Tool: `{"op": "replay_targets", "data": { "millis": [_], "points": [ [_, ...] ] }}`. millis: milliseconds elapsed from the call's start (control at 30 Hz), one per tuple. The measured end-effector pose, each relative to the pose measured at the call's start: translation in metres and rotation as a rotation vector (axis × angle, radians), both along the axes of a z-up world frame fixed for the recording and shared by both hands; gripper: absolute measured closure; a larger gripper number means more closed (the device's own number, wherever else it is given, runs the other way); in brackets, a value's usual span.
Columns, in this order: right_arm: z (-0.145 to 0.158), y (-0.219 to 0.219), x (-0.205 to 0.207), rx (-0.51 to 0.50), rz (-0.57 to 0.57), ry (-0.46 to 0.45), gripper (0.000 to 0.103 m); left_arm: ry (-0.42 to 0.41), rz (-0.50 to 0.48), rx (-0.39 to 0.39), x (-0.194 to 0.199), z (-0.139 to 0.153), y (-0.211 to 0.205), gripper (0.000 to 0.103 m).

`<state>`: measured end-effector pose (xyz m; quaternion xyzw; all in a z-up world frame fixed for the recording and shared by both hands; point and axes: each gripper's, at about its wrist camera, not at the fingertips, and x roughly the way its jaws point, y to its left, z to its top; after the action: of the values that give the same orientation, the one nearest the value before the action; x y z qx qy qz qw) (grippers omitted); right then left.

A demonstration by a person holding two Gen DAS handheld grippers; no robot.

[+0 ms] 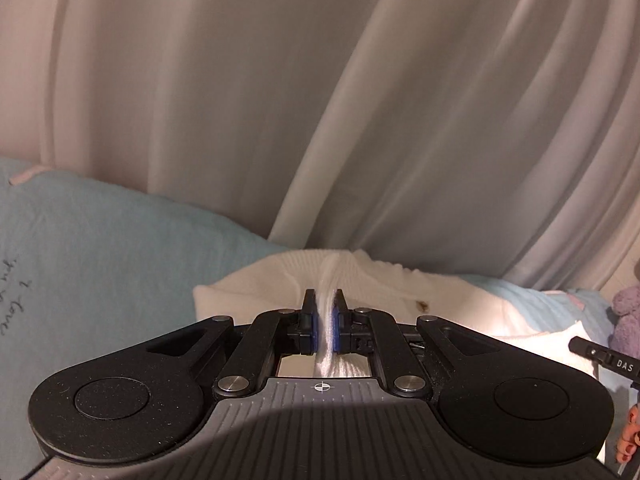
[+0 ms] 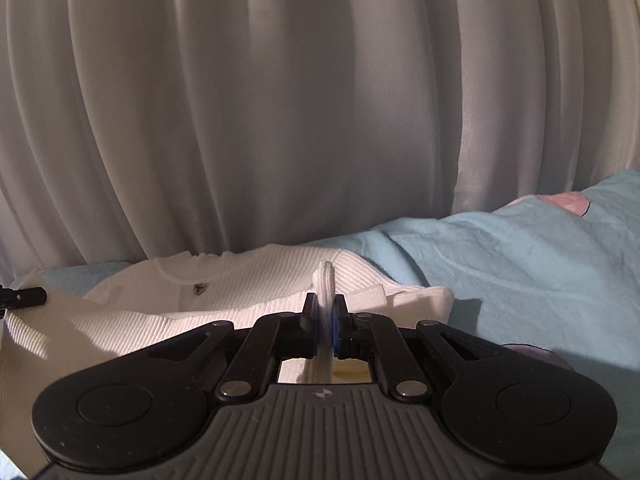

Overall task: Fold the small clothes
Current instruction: 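Grasp the hem with the right tool while the left tool grasps it too, then lift the hem with both tools, fold it toward the collar, release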

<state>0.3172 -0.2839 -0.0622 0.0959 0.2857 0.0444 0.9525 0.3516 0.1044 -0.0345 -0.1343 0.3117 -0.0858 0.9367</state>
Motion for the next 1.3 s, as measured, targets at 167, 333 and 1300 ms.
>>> {"op": "replay_targets", "data": {
  "millis": [167, 333, 1300],
  "points": [
    [-0.019, -0.006, 0.008, -0.004, 0.035, 0.084, 0.089, 0.060, -0.086, -0.002, 0.002, -0.023, 0.001, 0.065],
    [-0.019, 0.002, 0.003, -0.074, 0.085, 0.066, 0.095, 0.088, -0.111, 0.041, -0.001, -0.032, 0.001, 0.083],
    [-0.024, 0.101, 0.086, -0.072, 0.181, -0.009, 0.080, -0.086, 0.098, 0.090, 0.071, -0.034, -0.047, 0.059]
  ]
}}
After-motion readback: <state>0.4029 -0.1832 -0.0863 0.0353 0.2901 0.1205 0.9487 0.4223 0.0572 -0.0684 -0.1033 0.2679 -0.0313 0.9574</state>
